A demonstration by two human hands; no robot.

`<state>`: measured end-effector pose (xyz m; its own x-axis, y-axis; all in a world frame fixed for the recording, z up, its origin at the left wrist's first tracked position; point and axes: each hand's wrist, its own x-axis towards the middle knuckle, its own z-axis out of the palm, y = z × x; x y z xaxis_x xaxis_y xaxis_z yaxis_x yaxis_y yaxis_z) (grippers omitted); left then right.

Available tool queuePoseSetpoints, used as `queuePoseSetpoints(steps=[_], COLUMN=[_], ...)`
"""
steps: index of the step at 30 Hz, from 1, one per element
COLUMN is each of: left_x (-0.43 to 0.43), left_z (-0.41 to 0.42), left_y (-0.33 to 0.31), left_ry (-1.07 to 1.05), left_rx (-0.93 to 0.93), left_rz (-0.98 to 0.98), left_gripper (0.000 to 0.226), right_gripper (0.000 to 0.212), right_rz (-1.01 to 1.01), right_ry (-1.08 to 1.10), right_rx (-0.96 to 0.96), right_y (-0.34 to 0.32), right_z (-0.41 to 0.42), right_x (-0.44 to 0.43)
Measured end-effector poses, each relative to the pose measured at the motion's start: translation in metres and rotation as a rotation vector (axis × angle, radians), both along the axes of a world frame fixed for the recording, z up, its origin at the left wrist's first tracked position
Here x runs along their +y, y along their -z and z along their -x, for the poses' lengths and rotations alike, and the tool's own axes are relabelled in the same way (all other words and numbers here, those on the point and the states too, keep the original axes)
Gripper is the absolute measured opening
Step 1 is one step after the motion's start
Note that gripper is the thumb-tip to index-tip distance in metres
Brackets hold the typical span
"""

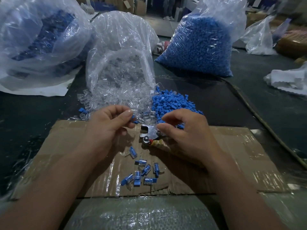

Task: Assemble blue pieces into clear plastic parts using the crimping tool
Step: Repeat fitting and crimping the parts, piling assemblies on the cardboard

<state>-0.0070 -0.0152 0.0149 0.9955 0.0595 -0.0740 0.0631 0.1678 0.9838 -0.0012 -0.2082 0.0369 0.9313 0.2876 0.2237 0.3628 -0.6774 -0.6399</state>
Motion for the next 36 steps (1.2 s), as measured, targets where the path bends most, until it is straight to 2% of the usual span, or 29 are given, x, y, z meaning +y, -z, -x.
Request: queuePoseSetpoints(steps=[2, 4, 7, 12, 16, 20, 27, 32, 36], left_x=[-0.006, -0.012, -0.017, -0.023, -0.024, -0.023, -0.02, -0.016, -0.016], left_z=[0.005, 0.008, 0.009, 0.009, 0.009, 0.011, 0.008, 0.006, 0.008], left_y=[-0.002, -0.002, 0.001, 0.001, 0.001, -0.001, 0.001, 0.0, -0.001], left_ry=[0.052, 0.102, 0.135, 0.121, 0.124, 0.151, 0.153, 0.147, 0.207], left_rx=[0.009, 0.017, 0.019, -0.03, -0.029, -0.005, 0.033, 0.059, 0.068], left_rz=[0.077, 0.115, 0.095, 0.045, 0.065, 0.1, 0.19, 0.283, 0.233], left_gripper=[0.02, 0.019, 0.018, 0.022, 0.014, 0.022, 0.023, 0.017, 0.015], right_gripper=[0.039, 0.042, 0.044, 0.033, 0.033, 0.013, 0.022, 0.023, 0.026], right_rz=[-0.074, -0.129, -0.191, -0.294, -0.325, -0.331, -0.333, -0.527, -0.553], right_ry=[-0.025, -0.049, -0.046, 0.014, 0.004, -0.007, -0.035, 0.017, 0.009], right_rx=[0.015, 0.056, 0.111, 0.099, 0.073, 0.054, -0.016, -0.055, -0.062], right_y=[0.002, 0.005, 0.01, 0.015, 0.015, 0.014, 0.01, 0.008, 0.008], right_z=[0.004, 0.006, 0.006, 0.004, 0.004, 0.005, 0.006, 0.005, 0.005], right_x=[0.01, 0.018, 0.024, 0.025, 0.026, 0.025, 0.023, 0.018, 0.019])
